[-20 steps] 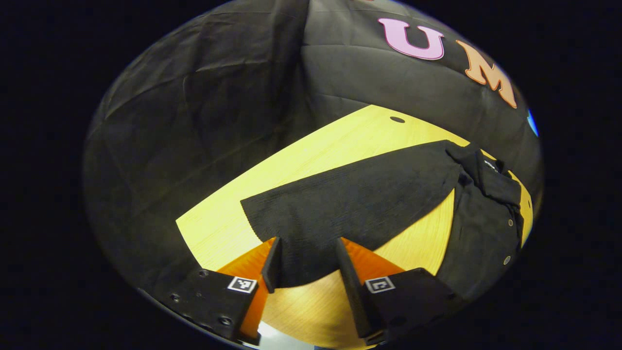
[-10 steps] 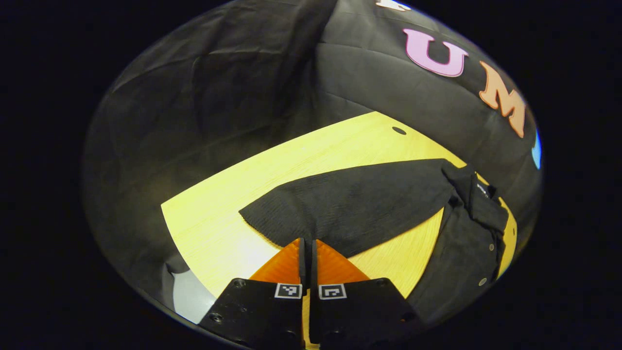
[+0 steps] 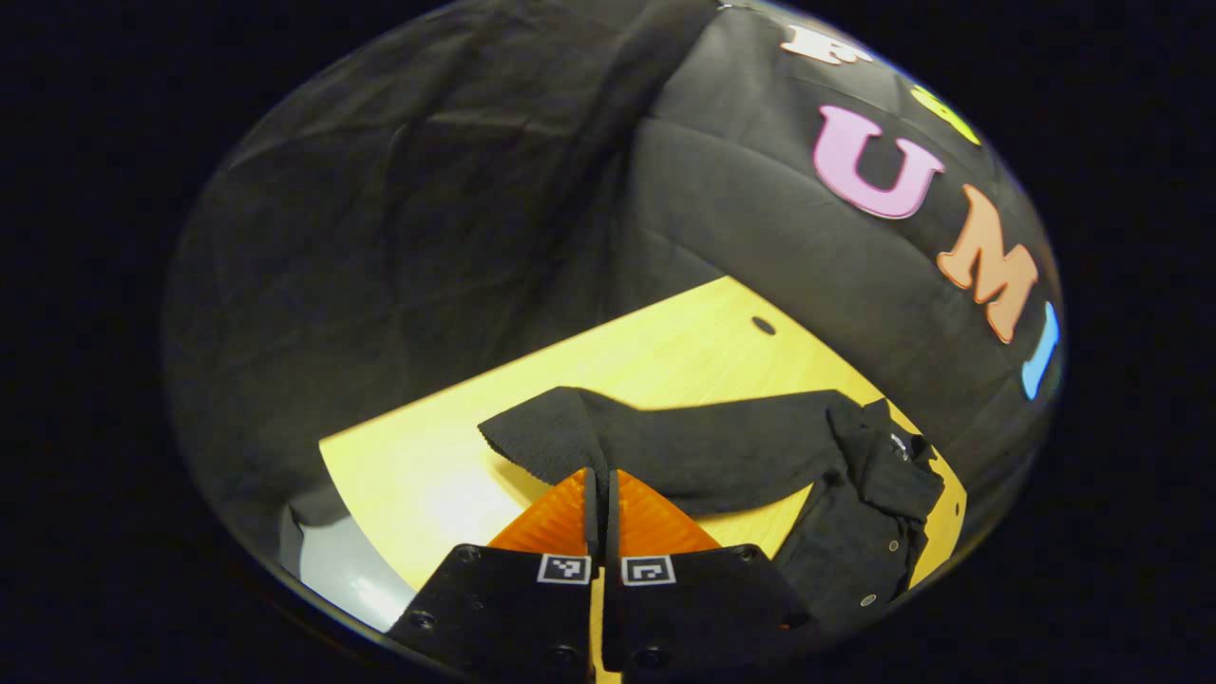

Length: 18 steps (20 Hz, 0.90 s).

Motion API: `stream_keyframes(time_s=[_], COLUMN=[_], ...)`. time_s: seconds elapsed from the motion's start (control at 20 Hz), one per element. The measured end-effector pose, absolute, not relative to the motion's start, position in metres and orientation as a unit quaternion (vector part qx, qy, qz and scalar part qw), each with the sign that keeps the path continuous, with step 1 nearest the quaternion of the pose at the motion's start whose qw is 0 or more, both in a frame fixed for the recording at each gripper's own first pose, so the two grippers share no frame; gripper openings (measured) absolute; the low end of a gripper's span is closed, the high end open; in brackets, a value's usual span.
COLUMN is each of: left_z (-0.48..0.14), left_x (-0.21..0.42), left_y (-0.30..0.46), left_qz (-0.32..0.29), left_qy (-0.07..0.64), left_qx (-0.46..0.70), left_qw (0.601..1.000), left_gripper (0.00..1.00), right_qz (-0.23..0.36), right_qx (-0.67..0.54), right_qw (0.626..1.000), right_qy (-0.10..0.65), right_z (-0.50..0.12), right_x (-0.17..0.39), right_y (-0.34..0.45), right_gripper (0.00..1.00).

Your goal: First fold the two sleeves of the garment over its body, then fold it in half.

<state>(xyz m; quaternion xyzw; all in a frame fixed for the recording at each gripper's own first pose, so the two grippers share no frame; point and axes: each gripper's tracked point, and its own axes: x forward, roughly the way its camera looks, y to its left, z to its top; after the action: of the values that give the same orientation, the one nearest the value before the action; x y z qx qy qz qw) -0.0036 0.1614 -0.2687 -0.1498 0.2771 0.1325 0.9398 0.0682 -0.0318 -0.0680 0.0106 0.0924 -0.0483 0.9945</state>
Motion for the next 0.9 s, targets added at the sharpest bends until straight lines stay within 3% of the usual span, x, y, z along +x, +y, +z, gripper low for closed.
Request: stream_keyframes(time_s=[0.35, 0.6, 0.9], left_z=[-0.181, -0.131, -0.123], left_x=[0.077, 0.122, 0.141], left_y=[0.089, -0.011, -0.143], left_qz=[0.05, -0.048, -0.159], left_qy=[0.197, 0.153, 0.152], left_qx=[-0.134, -0.143, -0.121], left_qw=[0.97, 0.977, 0.968], left_gripper=[0.0, 0.0, 0.0], right_qz=[-0.065, -0.079, -0.092], right_qx=[0.036, 0.047, 0.065], right_qw=[0.991, 0.989, 0.987], right_qy=[0.108, 0.113, 0.119], right_z=[-0.086, -0.092, -0.104], right_x=[0.06, 0.053, 0.049], right_y=[-0.059, -0.083, -0.103], right_gripper=[0.97, 0.94, 0.97])
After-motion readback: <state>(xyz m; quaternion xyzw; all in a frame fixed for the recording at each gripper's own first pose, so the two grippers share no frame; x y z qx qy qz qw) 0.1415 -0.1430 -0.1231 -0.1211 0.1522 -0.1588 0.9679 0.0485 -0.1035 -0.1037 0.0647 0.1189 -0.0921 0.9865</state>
